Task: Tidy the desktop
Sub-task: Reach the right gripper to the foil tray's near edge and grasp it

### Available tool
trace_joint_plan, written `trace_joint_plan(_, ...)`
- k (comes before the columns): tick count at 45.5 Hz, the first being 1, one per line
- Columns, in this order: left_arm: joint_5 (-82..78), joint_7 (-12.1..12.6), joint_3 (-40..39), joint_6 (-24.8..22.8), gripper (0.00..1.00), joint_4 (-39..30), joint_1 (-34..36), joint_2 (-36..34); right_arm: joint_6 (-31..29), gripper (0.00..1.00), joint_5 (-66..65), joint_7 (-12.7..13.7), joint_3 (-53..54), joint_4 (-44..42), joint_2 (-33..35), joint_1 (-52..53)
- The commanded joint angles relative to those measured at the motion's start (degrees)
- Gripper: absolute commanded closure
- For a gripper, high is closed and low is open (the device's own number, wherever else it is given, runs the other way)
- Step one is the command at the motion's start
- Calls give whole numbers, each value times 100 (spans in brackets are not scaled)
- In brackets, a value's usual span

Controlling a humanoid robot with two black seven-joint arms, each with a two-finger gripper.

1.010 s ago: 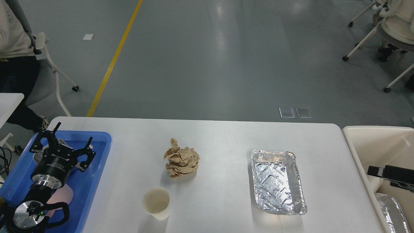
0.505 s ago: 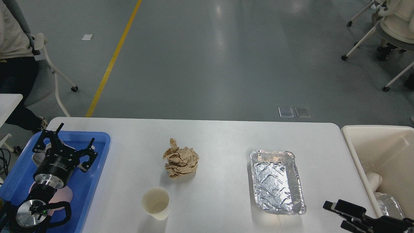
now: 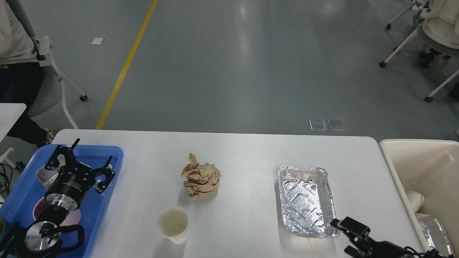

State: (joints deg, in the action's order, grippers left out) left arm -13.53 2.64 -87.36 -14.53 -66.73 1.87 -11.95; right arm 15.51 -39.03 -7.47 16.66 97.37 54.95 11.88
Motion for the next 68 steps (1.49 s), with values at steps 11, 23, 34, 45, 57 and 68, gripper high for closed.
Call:
trace_joint_plan(11, 0, 0, 0, 12, 3, 2, 6, -36, 418, 0, 317, 194, 4, -157, -520, 16)
trace_joint_plan(23, 0, 0, 0, 12, 3, 2, -3, -36, 638, 0, 564, 194, 12, -148, -880, -36)
trace_joint_plan(34, 0, 0, 0, 12, 3, 11, -3, -62, 1261, 0, 871, 264, -23, -209, -1258, -1)
trace_joint_plan(45, 0, 0, 0, 12, 3, 11, -20, -62, 1543, 0, 1284, 290, -119, -297, -1179, 139)
trace_joint_plan(57, 0, 0, 0, 12, 3, 11, -12, -62, 1596, 0, 1284, 334, -172, -376, -1144, 174)
trace_joint_plan(68, 0, 0, 0, 12, 3, 11, -20, -45, 1631, 0, 1293, 396, -435, -605, -1214, 499)
